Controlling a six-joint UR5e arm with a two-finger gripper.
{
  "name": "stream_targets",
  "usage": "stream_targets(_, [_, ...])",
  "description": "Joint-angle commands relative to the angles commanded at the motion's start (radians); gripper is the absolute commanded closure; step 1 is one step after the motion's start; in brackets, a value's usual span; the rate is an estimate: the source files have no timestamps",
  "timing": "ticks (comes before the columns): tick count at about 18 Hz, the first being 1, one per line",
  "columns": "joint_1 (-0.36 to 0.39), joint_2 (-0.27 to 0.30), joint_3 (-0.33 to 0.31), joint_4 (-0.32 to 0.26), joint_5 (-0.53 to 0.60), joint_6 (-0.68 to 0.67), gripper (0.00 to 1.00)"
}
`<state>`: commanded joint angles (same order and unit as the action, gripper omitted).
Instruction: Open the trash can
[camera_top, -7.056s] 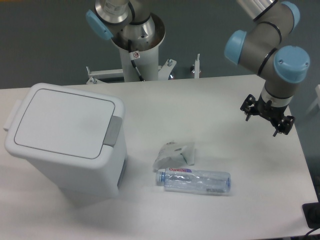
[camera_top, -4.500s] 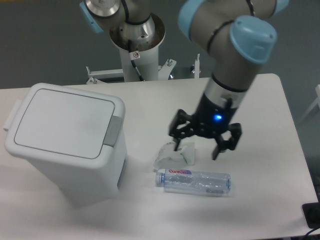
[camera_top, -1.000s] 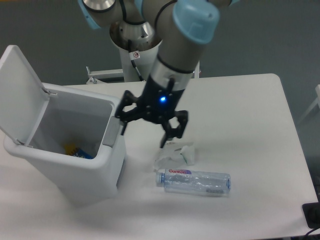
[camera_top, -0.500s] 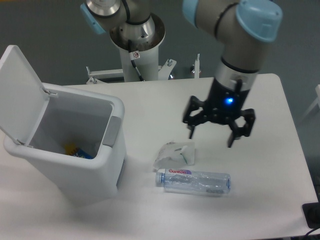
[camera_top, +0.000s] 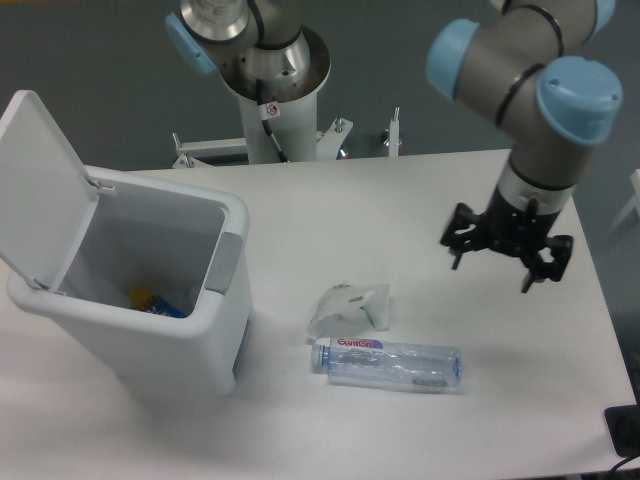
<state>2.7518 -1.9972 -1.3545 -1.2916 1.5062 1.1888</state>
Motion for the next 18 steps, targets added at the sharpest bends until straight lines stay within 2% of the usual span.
stream_targets(2, [0.037, -0.012, -0.002, 0.02, -0.001, 0.029, 0.0])
stream_targets(5, [0.04, -0.029, -0.002, 0.035, 0.011, 0.127, 0.0])
stream_targets(8, [0.04, -0.07, 0.012, 0.04, 0.133, 0.204, 0.0])
stream_targets(9, [0.04, -0.08, 0.012, 0.06, 0.134, 0.228, 0.0])
stream_targets(11, [0.026, -0.084, -0.014, 0.113, 0.138, 0.227, 0.0])
stream_targets(18, [0.017, -0.078, -0.044, 0.129, 0.14, 0.235, 0.0])
